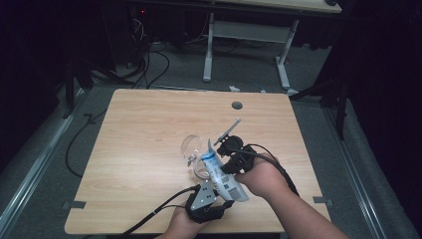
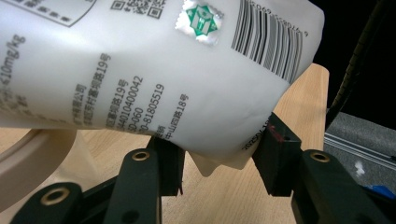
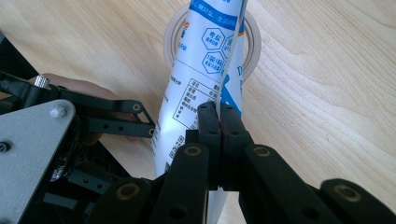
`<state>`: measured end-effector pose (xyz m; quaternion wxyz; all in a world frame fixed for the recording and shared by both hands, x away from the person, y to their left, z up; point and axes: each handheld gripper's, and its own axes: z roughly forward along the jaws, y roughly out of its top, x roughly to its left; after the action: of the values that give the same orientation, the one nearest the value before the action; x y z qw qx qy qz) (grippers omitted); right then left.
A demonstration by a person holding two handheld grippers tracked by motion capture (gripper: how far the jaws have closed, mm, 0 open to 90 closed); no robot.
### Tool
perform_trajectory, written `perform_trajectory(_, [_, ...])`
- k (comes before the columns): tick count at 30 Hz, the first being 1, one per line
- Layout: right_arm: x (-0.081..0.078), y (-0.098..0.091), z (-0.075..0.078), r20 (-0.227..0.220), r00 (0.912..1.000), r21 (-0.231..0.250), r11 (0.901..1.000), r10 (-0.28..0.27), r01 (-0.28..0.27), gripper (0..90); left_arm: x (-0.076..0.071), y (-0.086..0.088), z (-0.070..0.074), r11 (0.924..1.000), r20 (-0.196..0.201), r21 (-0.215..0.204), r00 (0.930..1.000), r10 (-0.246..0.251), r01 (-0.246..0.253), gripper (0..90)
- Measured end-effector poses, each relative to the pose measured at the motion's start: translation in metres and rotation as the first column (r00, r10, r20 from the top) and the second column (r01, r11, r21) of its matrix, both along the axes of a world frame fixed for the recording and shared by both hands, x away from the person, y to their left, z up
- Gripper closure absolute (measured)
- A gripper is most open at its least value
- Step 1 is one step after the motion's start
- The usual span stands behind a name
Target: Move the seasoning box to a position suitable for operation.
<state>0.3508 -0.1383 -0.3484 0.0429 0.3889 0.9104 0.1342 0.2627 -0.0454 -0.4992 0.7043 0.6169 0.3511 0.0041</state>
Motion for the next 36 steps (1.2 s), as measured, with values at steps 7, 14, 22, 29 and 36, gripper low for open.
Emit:
perform_trajectory(7, [-0.0009,0.0015,0.002,0.011,0.9999,-0.032,0.9994,0.012,-0.012,90.0,-0.0015,-0.004,0.0021,0.9999,-0.001,-0.014,1.0,-0.002,0.002,57.1])
perform_trajectory(14, [-0.0022,0.0012,0.006,0.014,0.9997,-0.041,0.999,0.02,-0.02,90.0,-0.0056,-0.0051,0.0051,0.9993,0.007,-0.032,0.9998,-0.018,0.018,55.4])
perform_trajectory(22, [-0.0013,0.0048,0.0065,0.018,0.9994,-0.049,0.9984,0.03,-0.029,90.0,-0.0073,-0.0045,0.0059,0.9991,0.018,-0.032,0.9995,-0.027,0.028,53.7])
perform_trajectory(29, [0.0,0.0055,0.0066,0.018,0.9992,-0.052,0.9981,0.035,-0.034,90.0,-0.0079,-0.0048,0.0063,0.9991,0.024,-0.032,0.9993,-0.028,0.029,54.2])
perform_trajectory(36, [0.0012,0.0059,0.0064,0.018,0.9994,-0.055,0.9981,0.03,-0.029,90.0,-0.0068,-0.0055,0.0075,0.9986,0.016,-0.043,0.9994,-0.029,0.03,54.2])
